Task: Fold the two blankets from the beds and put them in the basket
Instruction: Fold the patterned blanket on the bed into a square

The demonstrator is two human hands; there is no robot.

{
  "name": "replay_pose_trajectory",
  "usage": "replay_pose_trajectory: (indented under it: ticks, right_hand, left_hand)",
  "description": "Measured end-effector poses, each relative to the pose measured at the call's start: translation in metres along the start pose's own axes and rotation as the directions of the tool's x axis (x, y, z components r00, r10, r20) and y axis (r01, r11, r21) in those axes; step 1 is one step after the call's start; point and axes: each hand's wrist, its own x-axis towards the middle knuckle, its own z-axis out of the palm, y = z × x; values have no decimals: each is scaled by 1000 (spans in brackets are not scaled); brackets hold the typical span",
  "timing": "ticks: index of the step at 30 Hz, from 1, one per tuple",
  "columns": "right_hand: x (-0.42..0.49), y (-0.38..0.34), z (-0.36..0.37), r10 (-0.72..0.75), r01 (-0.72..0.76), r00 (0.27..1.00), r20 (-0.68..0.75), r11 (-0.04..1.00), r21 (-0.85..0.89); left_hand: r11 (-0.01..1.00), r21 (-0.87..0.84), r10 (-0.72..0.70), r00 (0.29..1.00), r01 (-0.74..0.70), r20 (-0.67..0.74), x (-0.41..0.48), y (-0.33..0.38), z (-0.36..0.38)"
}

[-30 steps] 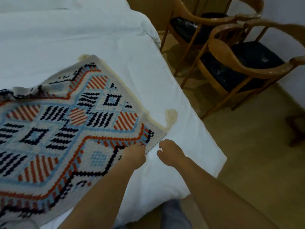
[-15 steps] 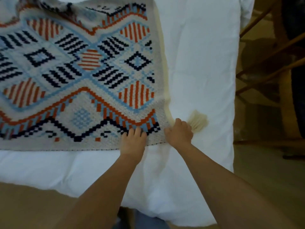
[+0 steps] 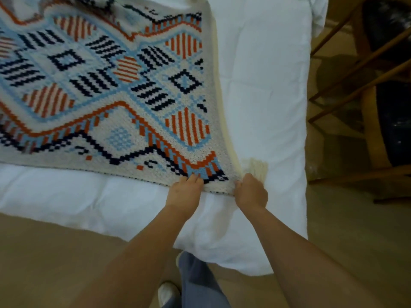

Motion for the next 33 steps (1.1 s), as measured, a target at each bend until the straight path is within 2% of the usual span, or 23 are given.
replay_pose_trajectory:
  ticks: [3, 7, 13, 23, 29, 33]
  right_hand:
    - [-42, 24, 13, 45, -44, 999, 12, 998, -35]
    - [-89, 45, 38, 118, -111, 991, 67, 989, -97]
    - [-96, 36, 42, 149, -141, 984, 93, 986, -90]
    - [-43, 10, -7, 44, -44, 999, -4, 999, -15]
    - [16, -41, -37, -67, 68, 998, -10, 996, 66]
    - [67, -82, -54, -159, 160, 987, -5, 985, 60]
  left_hand:
    - [999, -37, 32, 998, -30, 49, -42, 12, 21]
    - [997, 20, 68, 988, -72, 140, -82, 17, 47]
    - [996, 70, 43, 971, -62, 236, -92, 2, 51]
    - [990, 116, 66, 990, -81, 125, -30, -11, -22]
    - [994, 105, -6, 997, -3, 83, 39, -29, -86]
    - [995, 85, -50, 998, 48, 27, 88, -55, -118]
